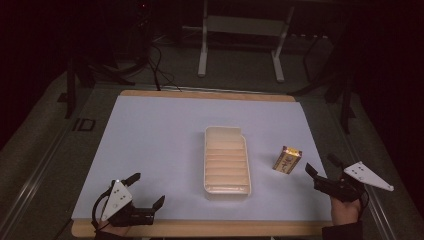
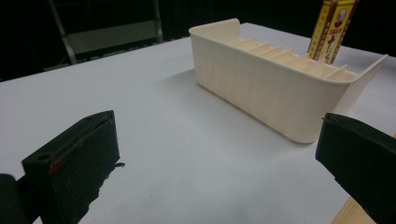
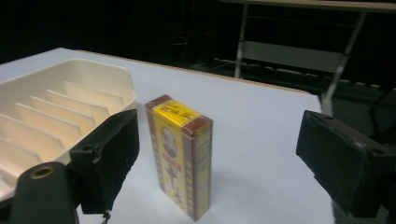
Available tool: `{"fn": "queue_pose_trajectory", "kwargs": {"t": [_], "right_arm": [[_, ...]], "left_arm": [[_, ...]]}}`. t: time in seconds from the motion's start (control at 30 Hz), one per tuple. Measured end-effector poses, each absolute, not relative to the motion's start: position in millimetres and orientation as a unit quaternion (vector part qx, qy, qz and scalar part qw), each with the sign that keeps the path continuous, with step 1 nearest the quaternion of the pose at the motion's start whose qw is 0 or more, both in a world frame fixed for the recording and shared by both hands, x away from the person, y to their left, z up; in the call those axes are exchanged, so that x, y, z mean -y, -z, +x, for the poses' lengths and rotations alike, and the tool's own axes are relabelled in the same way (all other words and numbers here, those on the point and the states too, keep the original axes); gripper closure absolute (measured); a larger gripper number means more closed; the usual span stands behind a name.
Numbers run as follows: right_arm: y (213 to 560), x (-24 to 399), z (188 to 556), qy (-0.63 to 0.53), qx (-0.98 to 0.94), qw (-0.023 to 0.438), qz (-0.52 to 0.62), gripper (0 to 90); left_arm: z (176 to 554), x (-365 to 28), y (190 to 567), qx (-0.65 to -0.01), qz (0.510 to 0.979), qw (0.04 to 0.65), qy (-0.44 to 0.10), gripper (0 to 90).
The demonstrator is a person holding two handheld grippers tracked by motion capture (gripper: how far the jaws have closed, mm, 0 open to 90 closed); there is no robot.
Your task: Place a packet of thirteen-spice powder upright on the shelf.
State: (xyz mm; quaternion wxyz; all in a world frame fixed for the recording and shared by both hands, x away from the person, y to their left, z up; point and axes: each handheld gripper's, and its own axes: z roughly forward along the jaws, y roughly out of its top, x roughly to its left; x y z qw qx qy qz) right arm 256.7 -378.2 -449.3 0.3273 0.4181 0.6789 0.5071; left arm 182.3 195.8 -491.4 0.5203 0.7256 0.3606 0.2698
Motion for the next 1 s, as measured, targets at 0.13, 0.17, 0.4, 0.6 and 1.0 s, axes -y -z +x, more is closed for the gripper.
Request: {"fn": "queue_pose_trajectory", "kwargs": {"t": [0.13,0.17,0.4,0.6,1.0], "right_arm": [[450.4,378.1,259.1,-0.499,-0.683,0.327,0.421,13.3],[450.9,378.4,260.8,-0.495,-0.687,0.323,0.422,13.3],[456.9,384.5,265.9,-0.465,-0.692,0.312,0.455,13.7],[463.7,387.7,279.2,-0.422,-0.717,0.27,0.484,13.7],[463.0,392.0,296.3,-0.317,-0.769,0.175,0.526,14.1]], "left_arm": [[183.3,-194.2,492.3,-0.36,0.729,0.517,-0.268,0.0],[183.5,-193.7,492.2,-0.36,0.729,0.517,-0.268,0.0],[184.0,-193.0,492.2,-0.361,0.73,0.515,-0.266,0.0],[184.6,-192.1,493.1,-0.362,0.734,0.513,-0.261,0.0],[185.7,-190.5,494.1,-0.362,0.737,0.509,-0.257,0.0]]}}
